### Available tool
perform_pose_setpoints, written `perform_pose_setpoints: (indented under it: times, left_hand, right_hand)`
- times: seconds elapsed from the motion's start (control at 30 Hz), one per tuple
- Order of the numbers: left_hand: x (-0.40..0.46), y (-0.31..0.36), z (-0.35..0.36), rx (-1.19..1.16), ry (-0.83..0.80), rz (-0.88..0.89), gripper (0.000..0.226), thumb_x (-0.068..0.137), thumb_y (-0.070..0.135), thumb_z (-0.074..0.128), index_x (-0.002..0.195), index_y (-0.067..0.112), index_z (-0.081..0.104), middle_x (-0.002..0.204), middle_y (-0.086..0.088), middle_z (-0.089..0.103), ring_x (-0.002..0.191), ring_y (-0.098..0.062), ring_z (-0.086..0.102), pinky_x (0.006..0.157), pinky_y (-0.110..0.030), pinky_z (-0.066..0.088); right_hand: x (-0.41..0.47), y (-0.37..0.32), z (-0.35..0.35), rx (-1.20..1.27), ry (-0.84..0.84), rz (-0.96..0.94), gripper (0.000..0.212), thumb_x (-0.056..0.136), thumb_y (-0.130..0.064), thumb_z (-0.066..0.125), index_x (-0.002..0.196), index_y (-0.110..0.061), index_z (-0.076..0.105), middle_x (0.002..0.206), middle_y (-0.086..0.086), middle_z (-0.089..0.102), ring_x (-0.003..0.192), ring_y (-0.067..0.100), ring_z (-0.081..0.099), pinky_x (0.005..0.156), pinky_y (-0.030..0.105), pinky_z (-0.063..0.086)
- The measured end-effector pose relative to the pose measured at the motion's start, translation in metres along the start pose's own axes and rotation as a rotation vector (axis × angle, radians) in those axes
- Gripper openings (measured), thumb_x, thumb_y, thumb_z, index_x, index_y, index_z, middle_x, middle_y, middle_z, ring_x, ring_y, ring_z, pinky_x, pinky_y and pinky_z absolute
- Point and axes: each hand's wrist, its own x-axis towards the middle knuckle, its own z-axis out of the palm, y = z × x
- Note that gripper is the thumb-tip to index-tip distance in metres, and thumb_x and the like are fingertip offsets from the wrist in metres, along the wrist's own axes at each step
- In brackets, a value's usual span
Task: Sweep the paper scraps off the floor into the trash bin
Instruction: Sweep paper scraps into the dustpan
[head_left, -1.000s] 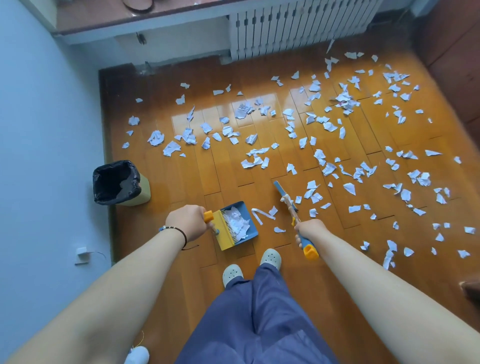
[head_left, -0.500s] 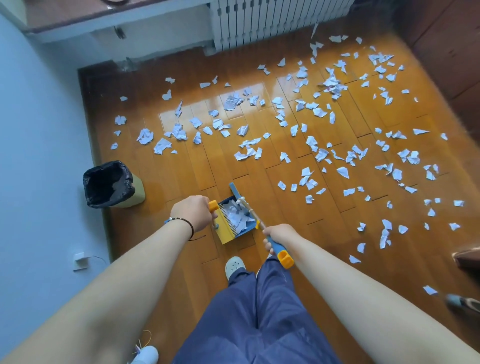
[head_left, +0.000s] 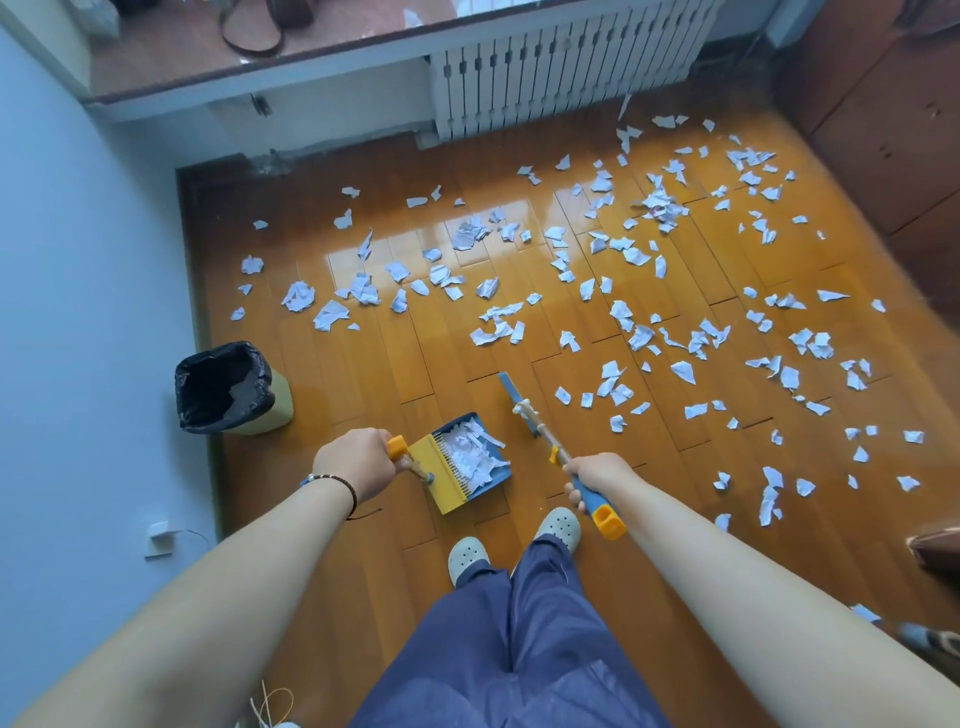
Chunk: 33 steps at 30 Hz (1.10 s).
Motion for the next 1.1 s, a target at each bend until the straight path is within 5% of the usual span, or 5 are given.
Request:
perform_pose_setpoints:
  times: [0.3, 0.4, 0.63, 1.1]
  left_hand:
    - [-0.005, 0.005, 0.009, 0.004, 0.007, -0.012, 0.030, 0.095, 0.056, 0.057, 0.086, 0.028, 0.060, 0.073, 0.010, 0.060, 0.070, -0.015, 0.061, 0.060, -0.028, 0.050]
    - [-0.003, 0.009, 0.007, 0.004, 0.006, -0.014, 0.030, 0.095, 0.057, 0.057, 0.087, 0.028, 0.060, 0.074, 0.010, 0.059, 0.070, -0.015, 0.061, 0.060, -0.028, 0.049]
    - [-0.006, 0.006, 0.006, -0.022, 0.012, -0.021, 0.029, 0.095, 0.056, 0.057, 0.088, 0.029, 0.061, 0.074, 0.009, 0.060, 0.071, -0.015, 0.061, 0.060, -0.028, 0.051]
    - [-0.010, -0.038, -0.012, -0.179, 0.081, -0.110, 0.028, 0.097, 0.056, 0.054, 0.089, 0.030, 0.062, 0.078, 0.009, 0.065, 0.071, -0.014, 0.063, 0.066, -0.031, 0.058]
  right_hand:
    - [0.021, 0.009, 0.041, -0.191, -0.030, 0.083, 0.013, 0.101, -0.007, 0.043, 0.109, 0.001, 0.050, 0.068, 0.013, 0.048, 0.051, 0.021, 0.043, 0.045, 0.030, 0.040]
    - [0.017, 0.016, 0.052, -0.180, -0.101, 0.125, 0.015, 0.102, -0.007, 0.041, 0.112, 0.001, 0.048, 0.064, 0.012, 0.046, 0.048, 0.019, 0.040, 0.035, 0.021, 0.039]
    - [0.002, 0.013, 0.039, -0.038, -0.184, 0.126, 0.010, 0.101, -0.013, 0.042, 0.095, -0.009, 0.050, 0.067, 0.007, 0.047, 0.030, 0.010, 0.042, 0.032, 0.015, 0.036]
    - [-0.017, -0.045, 0.031, -0.129, -0.155, 0.028, 0.016, 0.102, -0.016, 0.044, 0.090, -0.012, 0.055, 0.068, 0.007, 0.049, 0.037, 0.010, 0.043, 0.034, 0.016, 0.038]
